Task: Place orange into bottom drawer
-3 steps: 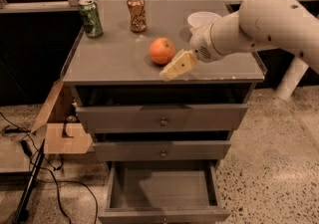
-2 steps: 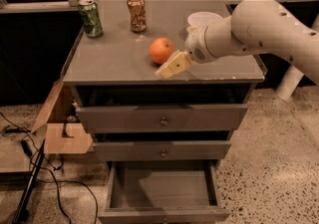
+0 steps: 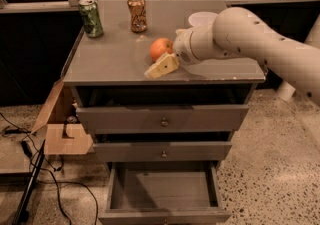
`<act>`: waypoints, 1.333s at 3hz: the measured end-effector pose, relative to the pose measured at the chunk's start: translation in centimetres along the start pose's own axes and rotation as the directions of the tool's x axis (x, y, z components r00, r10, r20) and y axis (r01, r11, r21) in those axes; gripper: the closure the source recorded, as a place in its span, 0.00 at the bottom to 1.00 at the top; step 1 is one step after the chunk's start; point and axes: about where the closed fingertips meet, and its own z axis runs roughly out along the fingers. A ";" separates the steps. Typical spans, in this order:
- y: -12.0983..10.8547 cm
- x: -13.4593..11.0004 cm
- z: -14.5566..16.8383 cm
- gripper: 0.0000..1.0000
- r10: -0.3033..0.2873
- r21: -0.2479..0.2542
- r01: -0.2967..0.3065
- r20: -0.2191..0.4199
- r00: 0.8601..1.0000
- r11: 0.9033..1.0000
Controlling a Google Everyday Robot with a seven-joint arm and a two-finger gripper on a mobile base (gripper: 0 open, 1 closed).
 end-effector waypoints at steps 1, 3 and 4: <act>0.1 -0.4 2.1 0.00 0.002 -0.011 -0.002 0.011 1.000 1.000; -0.8 -0.5 3.7 0.15 0.013 -0.008 -0.012 0.016 1.000 1.000; -0.8 -0.5 3.7 0.38 0.013 -0.008 -0.012 0.016 1.000 1.000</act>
Offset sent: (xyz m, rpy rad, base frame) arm 0.0466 0.0200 -0.0180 0.0300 0.0011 -0.0131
